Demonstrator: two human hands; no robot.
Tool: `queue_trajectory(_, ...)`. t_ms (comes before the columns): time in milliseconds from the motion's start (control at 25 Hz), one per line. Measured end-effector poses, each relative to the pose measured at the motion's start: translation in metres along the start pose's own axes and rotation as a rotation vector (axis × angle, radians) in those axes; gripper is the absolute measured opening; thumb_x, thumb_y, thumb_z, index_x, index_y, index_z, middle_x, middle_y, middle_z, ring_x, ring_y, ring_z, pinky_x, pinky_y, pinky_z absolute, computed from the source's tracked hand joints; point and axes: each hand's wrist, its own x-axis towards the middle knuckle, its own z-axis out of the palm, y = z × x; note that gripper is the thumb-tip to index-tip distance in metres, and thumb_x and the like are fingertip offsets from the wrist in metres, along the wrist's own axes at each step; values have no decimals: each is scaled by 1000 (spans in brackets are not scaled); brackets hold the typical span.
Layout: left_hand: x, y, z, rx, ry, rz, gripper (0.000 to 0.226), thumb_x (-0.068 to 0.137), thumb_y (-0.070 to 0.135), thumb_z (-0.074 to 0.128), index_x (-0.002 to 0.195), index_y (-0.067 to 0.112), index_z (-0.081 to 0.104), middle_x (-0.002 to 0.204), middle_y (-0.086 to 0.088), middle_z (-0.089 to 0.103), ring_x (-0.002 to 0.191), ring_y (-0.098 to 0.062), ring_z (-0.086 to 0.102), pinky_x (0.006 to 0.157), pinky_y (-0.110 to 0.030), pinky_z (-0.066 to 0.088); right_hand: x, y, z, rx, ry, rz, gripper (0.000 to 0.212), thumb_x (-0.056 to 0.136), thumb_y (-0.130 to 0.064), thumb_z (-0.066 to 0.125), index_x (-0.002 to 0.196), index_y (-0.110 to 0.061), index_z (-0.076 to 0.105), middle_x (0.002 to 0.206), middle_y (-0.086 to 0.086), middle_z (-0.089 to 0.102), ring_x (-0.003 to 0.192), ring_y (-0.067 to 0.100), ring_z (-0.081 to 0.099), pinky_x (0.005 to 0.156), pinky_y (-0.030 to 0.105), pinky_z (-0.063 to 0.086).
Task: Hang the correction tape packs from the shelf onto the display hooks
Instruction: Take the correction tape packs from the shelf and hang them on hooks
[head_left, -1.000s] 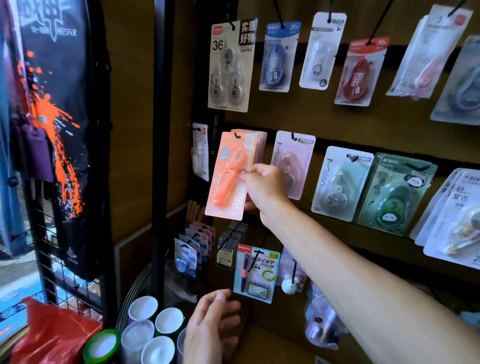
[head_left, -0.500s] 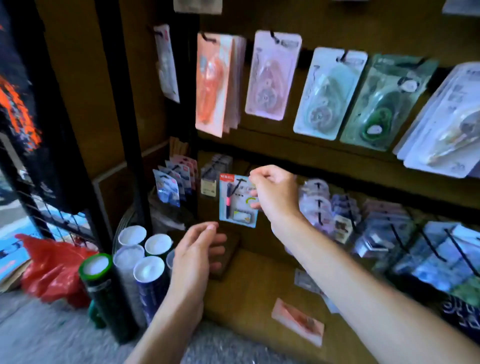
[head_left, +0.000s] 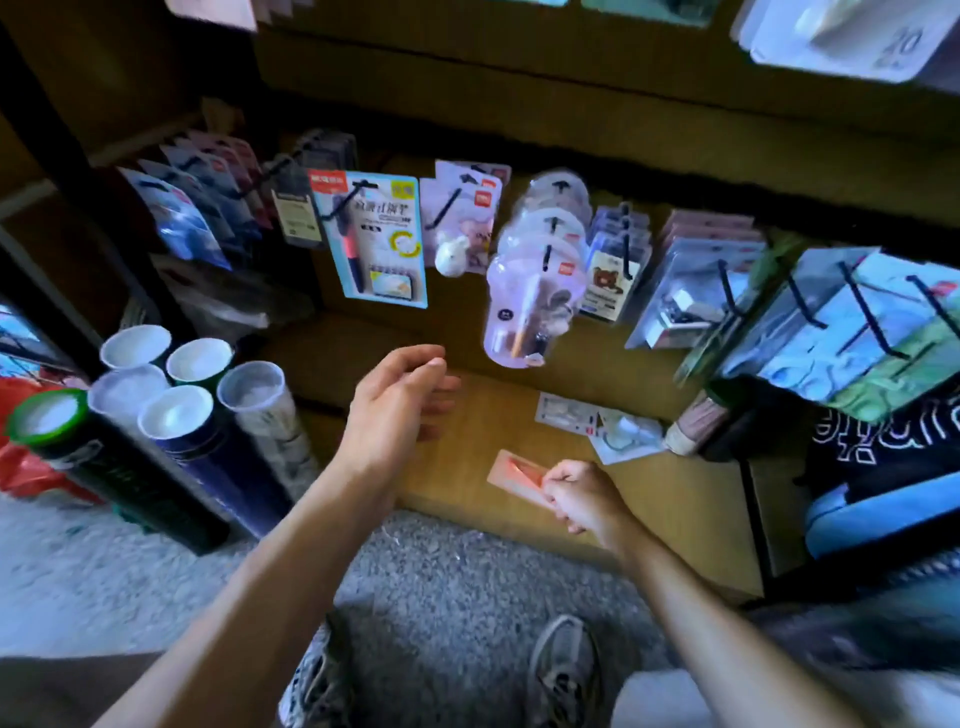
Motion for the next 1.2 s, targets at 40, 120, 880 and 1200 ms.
queue_trajectory(40, 4, -17, 9, 12, 9, -58, 17, 95, 24, 51, 103, 25, 66, 93, -5, 73, 75, -16, 64, 62, -29, 45, 10, 20, -3, -192, 12, -19, 16, 85, -34, 61, 84, -19, 67, 84, 1, 70, 75, 21, 66, 57, 26, 45)
queue_trajectory(120, 7, -55, 23, 72, 1, -173, 15, 94, 20, 51, 100, 24, 65, 92, -6, 71, 73, -17, 63, 61, -28, 43, 26, 58, -3, -444, -38, -20, 21, 82, -34, 56, 90, -17, 65, 95, 5, 72, 88, 27, 68, 63, 26, 41)
queue_trajectory(880, 46, -165, 6, 117, 16, -433, 18, 94, 14, 53, 103, 19, 67, 93, -10, 74, 80, -25, 65, 68, -33, 44, 108, 125, 73, -873, 65, -33, 70, 66, -46, 78, 122, -17, 48, 122, 4, 55, 113, 26, 53, 91, 38, 44)
queue_trajectory(1200, 59, -89, -32, 593, -173, -163, 16, 82, 20, 63, 95, 27, 66, 93, -5, 71, 80, -20, 64, 71, -33, 52, 55, 17, 47, -842, -194, -177, 25, 80, -26, 71, 104, -22, 63, 110, 1, 69, 102, 21, 64, 82, 31, 48)
